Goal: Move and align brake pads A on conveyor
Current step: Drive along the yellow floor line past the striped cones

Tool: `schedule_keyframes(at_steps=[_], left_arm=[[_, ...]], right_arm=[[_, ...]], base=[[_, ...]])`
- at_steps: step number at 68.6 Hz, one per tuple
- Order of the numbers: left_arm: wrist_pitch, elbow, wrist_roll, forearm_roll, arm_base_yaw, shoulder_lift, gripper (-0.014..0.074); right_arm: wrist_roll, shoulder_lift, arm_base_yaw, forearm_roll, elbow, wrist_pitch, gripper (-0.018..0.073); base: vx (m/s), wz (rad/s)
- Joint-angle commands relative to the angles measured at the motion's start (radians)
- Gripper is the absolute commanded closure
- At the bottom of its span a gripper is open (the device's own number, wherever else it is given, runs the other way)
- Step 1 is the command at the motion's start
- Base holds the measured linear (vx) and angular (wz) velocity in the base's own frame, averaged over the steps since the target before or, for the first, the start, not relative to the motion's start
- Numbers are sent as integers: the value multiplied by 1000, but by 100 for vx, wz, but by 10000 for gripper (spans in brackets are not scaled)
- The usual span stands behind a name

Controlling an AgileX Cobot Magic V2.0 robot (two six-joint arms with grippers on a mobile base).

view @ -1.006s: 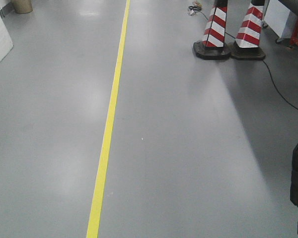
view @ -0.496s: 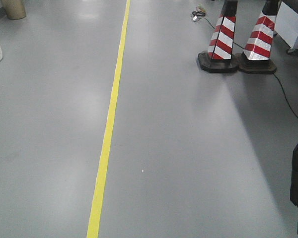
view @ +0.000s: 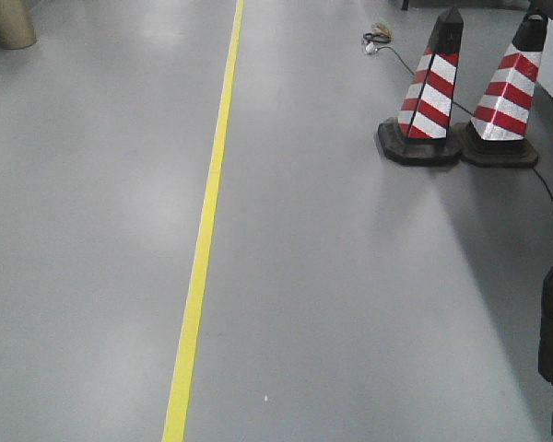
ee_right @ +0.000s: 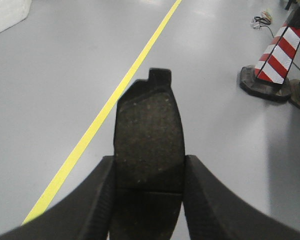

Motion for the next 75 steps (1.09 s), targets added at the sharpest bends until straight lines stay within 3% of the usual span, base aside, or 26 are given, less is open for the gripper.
schedule_keyframes(at_steps=[1,75], left_arm=[[-76,-30,-1,-9,-5,-3,537],[-77,-30,-1,-9,-5,-3,537]], right_arm=[[-5,3,-3,16,-34,-81,562],[-5,3,-3,16,-34,-79,562]], base=[[60,-5],[60,-2]])
